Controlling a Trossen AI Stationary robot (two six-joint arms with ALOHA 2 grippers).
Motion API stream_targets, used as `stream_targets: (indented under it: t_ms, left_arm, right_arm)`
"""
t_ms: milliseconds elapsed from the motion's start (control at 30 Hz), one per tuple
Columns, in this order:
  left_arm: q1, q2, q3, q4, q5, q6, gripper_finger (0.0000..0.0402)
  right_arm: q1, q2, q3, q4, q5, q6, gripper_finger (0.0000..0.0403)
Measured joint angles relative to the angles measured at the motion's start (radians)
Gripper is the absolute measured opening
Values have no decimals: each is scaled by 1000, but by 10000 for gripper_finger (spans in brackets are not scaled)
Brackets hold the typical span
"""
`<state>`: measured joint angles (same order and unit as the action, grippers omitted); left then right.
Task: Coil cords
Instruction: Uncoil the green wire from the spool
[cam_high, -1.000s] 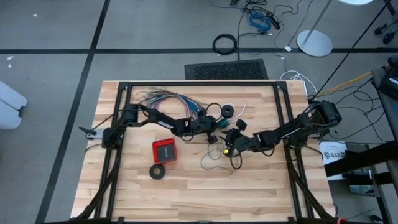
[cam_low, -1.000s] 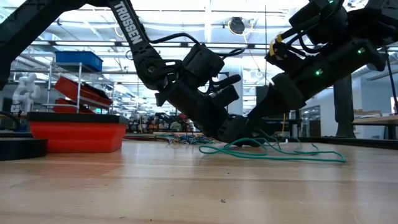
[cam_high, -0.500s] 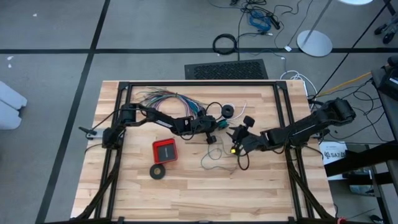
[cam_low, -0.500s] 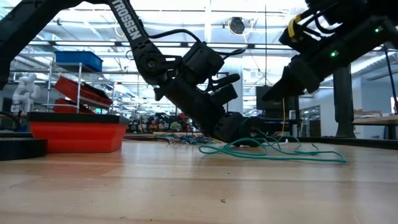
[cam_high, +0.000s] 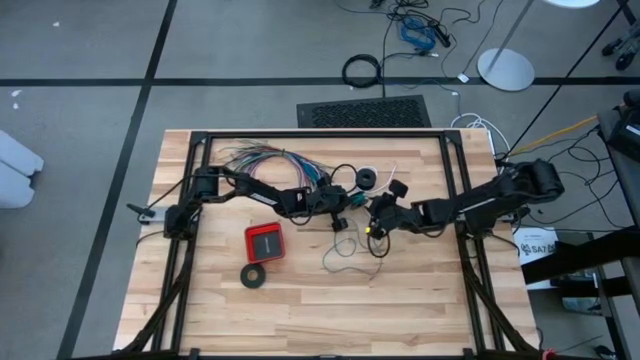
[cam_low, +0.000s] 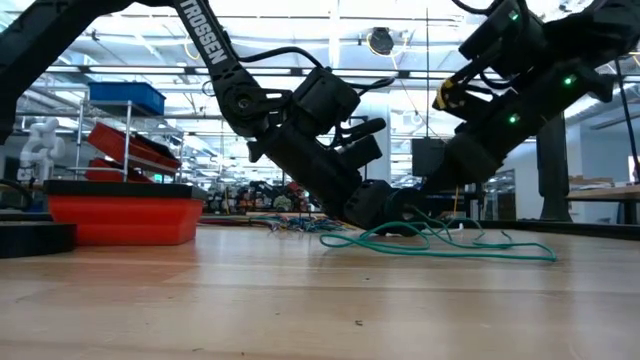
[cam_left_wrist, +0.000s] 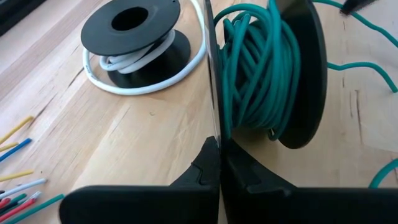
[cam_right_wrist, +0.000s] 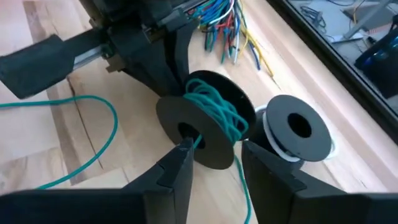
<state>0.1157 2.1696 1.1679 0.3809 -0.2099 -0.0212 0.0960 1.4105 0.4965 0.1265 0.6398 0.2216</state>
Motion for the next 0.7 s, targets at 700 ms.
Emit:
stream_targets:
  t_ms: [700]
  left_arm:
    - [-3,0,-2,30,1,55,0]
  right_arm:
    - [-87,60,0,71,-169,-85,2]
